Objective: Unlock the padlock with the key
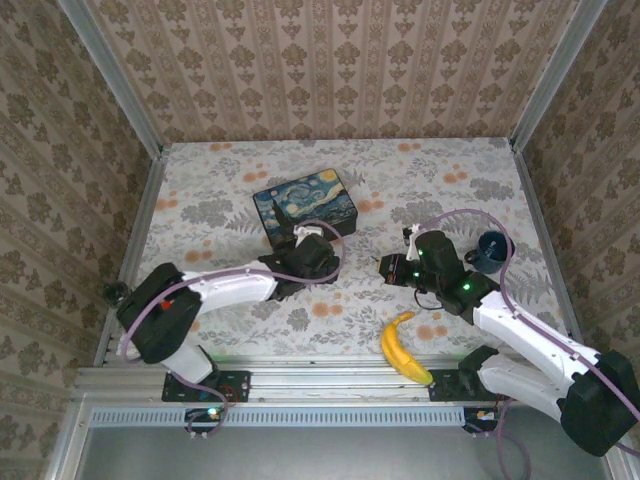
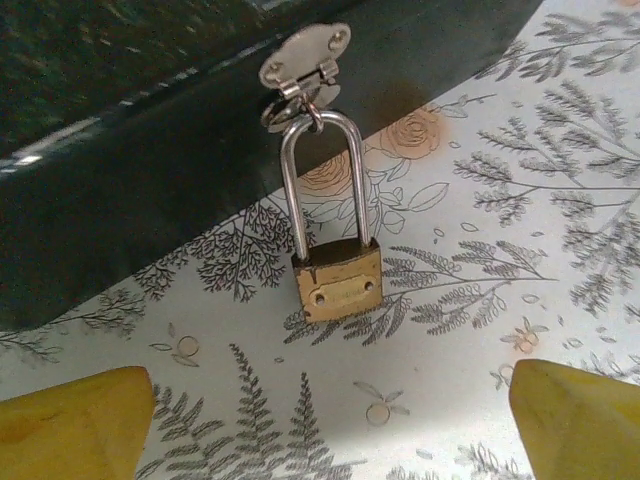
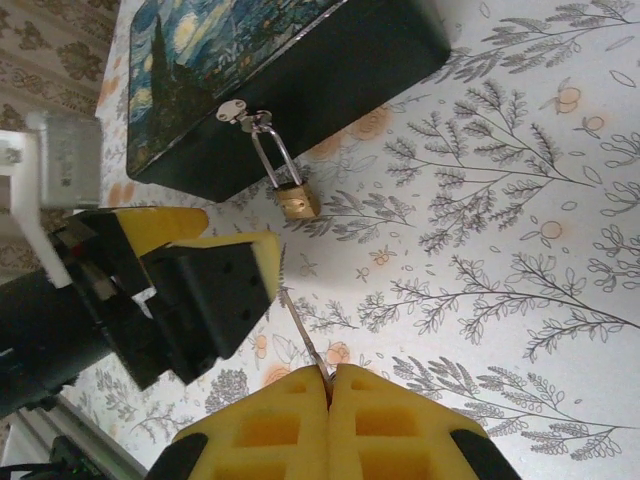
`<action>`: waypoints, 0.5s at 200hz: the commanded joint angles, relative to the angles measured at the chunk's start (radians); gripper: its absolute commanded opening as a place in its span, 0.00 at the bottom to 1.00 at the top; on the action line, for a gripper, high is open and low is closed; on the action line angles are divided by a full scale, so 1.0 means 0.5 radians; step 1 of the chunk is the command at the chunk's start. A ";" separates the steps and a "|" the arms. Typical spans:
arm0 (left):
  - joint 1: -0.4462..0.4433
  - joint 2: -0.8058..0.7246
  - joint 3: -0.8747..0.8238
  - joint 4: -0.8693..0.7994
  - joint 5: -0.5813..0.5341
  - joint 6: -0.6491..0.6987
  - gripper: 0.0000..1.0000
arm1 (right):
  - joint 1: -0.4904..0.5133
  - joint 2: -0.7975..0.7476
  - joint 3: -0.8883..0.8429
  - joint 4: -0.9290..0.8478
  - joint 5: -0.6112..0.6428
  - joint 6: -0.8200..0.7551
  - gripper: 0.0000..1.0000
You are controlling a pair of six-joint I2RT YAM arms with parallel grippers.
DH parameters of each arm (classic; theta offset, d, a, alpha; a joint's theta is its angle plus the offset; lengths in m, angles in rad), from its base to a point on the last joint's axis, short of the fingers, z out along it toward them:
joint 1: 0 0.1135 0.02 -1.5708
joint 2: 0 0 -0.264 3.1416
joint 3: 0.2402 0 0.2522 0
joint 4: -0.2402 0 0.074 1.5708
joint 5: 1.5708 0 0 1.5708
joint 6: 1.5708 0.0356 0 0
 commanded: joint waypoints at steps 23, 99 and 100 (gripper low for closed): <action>0.001 0.277 0.288 -0.156 -0.214 -0.128 0.78 | -0.015 0.009 -0.047 -0.037 0.138 0.049 0.00; 0.058 0.507 0.493 -0.333 -0.254 -0.251 0.57 | -0.015 0.021 -0.081 0.061 0.164 0.019 0.00; 0.058 0.508 0.494 -0.333 -0.253 -0.252 0.57 | -0.015 0.023 -0.082 0.063 0.165 0.018 0.00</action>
